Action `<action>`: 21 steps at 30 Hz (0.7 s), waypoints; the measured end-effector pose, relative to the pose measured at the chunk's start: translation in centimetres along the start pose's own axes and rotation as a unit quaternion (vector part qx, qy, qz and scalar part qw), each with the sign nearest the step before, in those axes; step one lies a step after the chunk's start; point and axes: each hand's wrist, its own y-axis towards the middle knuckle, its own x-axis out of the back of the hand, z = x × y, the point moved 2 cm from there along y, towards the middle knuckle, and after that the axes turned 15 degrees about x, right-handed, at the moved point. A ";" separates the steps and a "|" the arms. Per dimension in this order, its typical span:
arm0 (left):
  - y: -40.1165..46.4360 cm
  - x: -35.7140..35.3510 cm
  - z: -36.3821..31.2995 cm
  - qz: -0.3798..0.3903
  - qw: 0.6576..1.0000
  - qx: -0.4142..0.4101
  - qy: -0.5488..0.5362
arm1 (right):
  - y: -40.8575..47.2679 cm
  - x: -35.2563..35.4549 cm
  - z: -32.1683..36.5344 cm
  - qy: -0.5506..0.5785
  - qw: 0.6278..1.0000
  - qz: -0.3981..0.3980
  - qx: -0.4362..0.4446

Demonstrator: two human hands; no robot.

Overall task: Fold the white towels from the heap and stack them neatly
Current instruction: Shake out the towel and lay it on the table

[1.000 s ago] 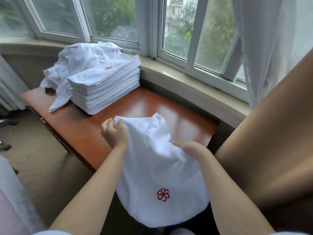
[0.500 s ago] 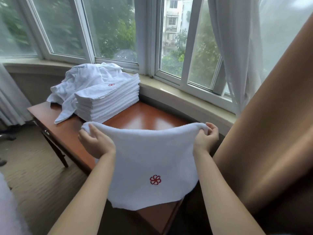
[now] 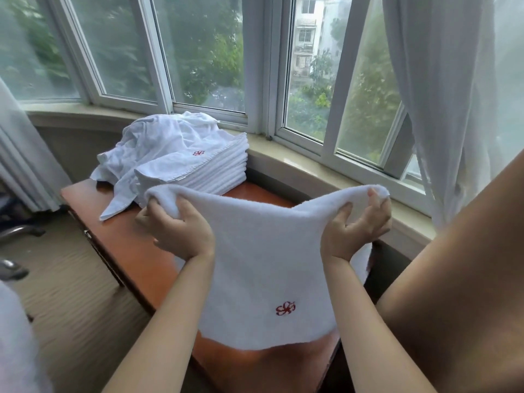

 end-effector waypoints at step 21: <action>-3.1 -9.8 22.2 0.395 0.670 -0.096 0.621 | -15.1 -8.0 -16.0 -0.181 0.630 0.746 -0.115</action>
